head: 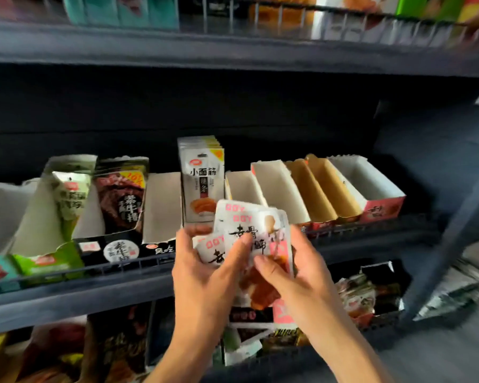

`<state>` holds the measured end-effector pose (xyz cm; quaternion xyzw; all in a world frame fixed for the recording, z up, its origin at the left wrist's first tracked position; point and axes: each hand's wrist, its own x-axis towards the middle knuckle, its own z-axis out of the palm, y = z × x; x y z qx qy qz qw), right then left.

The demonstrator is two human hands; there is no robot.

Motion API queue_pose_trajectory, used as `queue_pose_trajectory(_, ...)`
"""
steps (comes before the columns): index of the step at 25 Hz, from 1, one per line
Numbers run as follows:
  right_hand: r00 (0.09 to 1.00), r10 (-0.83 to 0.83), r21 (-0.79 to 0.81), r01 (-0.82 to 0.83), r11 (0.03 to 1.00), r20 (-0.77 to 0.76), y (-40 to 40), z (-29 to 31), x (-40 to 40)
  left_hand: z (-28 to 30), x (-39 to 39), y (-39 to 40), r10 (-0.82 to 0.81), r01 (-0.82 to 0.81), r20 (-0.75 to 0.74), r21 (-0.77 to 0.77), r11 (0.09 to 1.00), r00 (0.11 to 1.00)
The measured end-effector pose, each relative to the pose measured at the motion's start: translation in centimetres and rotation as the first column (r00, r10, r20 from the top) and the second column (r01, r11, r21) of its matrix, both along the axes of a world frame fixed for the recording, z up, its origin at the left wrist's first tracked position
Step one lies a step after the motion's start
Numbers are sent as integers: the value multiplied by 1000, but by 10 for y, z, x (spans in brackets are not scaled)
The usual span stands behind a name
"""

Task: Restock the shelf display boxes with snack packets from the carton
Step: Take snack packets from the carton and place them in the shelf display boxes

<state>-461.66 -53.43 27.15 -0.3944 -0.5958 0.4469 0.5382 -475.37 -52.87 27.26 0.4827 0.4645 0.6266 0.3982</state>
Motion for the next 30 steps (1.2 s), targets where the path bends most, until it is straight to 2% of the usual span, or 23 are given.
queue_pose_trajectory(1, 999, -9, -5, 8, 1000, -51, 2, 4, 9, 5, 14, 6, 28, -28, 0, 24, 999, 1000)
queue_pose_trajectory(2, 996, 1, -22, -2, 1000, -86, 4, 8, 21, 10, 29, 12, -10, 11, -35, 30, 999, 999)
queue_pose_trajectory(4, 998, 42, -64, -45, 997, -45, 11, 12, 45, 16, 56, 23, -235, 236, -118, -12, 972, 965)
queue_pose_trajectory(5, 999, 41, -86, -44, 995, -28, 16, 12, 58, 18, 66, 29, -363, 361, -96, -45, 932, 927)
queue_pose_trajectory(7, 989, -27, -123, 9, 992, -146, 28, 12, 82, 20, 80, 41, -528, 527, -45, -19, 849, 848)
queue_pose_trajectory(9, 977, -70, -135, 44, 990, -201, 36, 14, 99, 20, 97, 55, -503, 506, -65, 67, 860, 862)
queue_pose_trajectory(12, 997, -76, -140, 72, 988, -23, 54, 25, 125, 23, 130, 83, -381, 394, -106, 166, 904, 918)
queue_pose_trajectory(14, 984, -178, -121, 178, 977, 7, 80, 34, 148, 32, 155, 108, -374, 417, -225, 187, 890, 900)
queue_pose_trajectory(16, 959, -281, -83, 277, 957, -45, 114, 43, 176, 42, 179, 139, -451, 528, -392, 111, 842, 802)
queue_pose_trajectory(18, 921, -364, -58, 360, 931, -136, 154, 52, 210, 53, 199, 169, -472, 546, -516, -11, 838, 714)
queue_pose_trajectory(19, 892, -405, -60, 401, 914, -199, 175, 57, 229, 54, 209, 184, -456, 530, -583, -51, 846, 673)
queue_pose_trajectory(20, 862, -442, -62, 441, 895, -248, 201, 62, 249, 51, 217, 202, -395, 510, -703, -52, 859, 592)
queue_pose_trajectory(22, 838, -482, -48, 487, 872, -256, 241, 70, 277, 39, 225, 226, -228, 501, -926, -50, 864, 302)
queue_pose_trajectory(23, 838, -493, -42, 498, 866, -235, 261, 70, 284, 30, 228, 236, -160, 529, -973, -50, 847, 164)
queue_pose_trajectory(24, 842, -498, -41, 501, 865, -207, 281, 66, 289, 20, 230, 246, -109, 560, -992, -54, 826, 66)
queue_pose_trajectory(25, 856, -489, -58, 486, 872, -171, 294, 61, 288, 11, 231, 251, -78, 584, -997, -58, 809, 9)
queue_pose_trajectory(27, 899, -436, -135, 427, 894, -48, 316, 39, 287, -4, 231, 257, -21, 598, -999, -39, 801, -37)
queue_pose_trajectory(29, 909, -374, -257, 411, 874, 184, 327, 15, 285, -13, 229, 259, 38, 582, -998, 4, 813, -47)
queue_pose_trajectory(30, 882, -338, -301, 437, 847, 329, 329, 7, 284, -16, 229, 259, 58, 582, -998, 25, 813, -39)
